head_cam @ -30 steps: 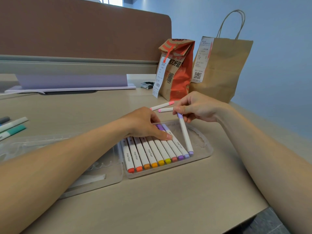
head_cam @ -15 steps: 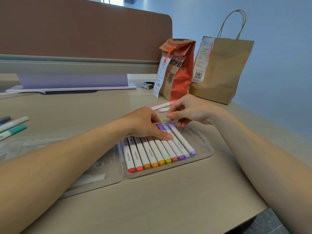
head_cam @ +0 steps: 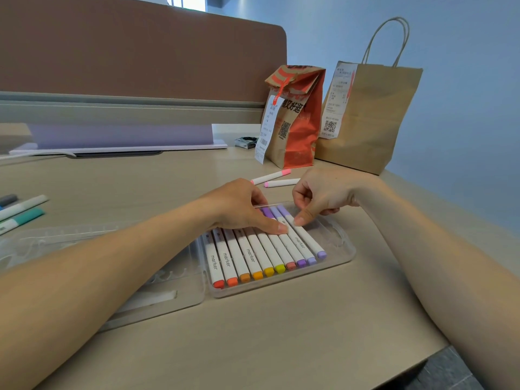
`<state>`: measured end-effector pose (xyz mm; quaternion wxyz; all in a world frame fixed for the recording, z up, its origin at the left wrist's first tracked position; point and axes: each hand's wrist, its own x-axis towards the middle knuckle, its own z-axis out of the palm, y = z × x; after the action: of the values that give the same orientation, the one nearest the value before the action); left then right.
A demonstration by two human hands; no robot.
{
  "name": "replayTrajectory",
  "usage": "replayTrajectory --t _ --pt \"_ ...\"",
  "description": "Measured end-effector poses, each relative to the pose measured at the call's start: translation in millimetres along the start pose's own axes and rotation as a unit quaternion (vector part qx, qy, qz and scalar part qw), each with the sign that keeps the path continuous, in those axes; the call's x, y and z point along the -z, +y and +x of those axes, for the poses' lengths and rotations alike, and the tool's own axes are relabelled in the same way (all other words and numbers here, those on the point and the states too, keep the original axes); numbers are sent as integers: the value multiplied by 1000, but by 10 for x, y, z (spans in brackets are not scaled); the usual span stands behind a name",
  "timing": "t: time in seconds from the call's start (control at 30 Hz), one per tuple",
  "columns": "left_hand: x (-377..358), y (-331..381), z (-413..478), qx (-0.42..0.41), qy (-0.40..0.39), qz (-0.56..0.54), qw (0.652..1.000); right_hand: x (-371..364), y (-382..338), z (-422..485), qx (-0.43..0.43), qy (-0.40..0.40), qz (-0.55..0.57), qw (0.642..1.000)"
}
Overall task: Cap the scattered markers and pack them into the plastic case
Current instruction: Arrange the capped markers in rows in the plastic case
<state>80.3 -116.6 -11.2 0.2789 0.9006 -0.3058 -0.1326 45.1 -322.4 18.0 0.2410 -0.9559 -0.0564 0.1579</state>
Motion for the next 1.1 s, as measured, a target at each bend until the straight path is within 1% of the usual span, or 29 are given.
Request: replayTrajectory --t 0.27,0.33,0.4,0.47,0.53,0.57,0.63,0.67,0.7,0.73,0.8,0.9,1.0,1.1 --pt "-6 -11 5 0 0 0 1000 -1 -71 50 -26 -31 -57 998" --pt "-6 -3 14 1 -4 6 1000 -5 -41 41 -24 -29 -41 998" --pt "3 -7 28 3 -13 14 1000 -11 26 31 -6 -12 14 1000" --pt "34 -2 53 5 -25 34 999 -11 101 22 19 33 102 994" --pt "91 11 102 9 -28 63 998 20 197 35 23 119 170 978" --pt "133 14 143 12 -22 74 997 40 253 50 15 175 179 968" --pt "236 12 255 17 5 94 995 70 387 106 -16 289 150 946" --pt "288 4 328 20 20 105 994 75 467 139 -36 332 122 935" --pt "332 -11 411 25 33 116 992 75 547 168 -56 358 93 927" --pt "363 -23 494 31 44 126 991 68 625 196 -78 363 66 926" --pt "383 -47 673 39 66 148 986 43 734 249 -105 336 29 935" --pt "332 -25 910 35 82 170 981 31 783 317 -105 317 16 942" --pt "220 9 1117 21 88 184 979 15 771 338 -110 318 -4 942" --pt "121 34 1262 31 69 220 973 6 799 349 -124 311 -11 942"
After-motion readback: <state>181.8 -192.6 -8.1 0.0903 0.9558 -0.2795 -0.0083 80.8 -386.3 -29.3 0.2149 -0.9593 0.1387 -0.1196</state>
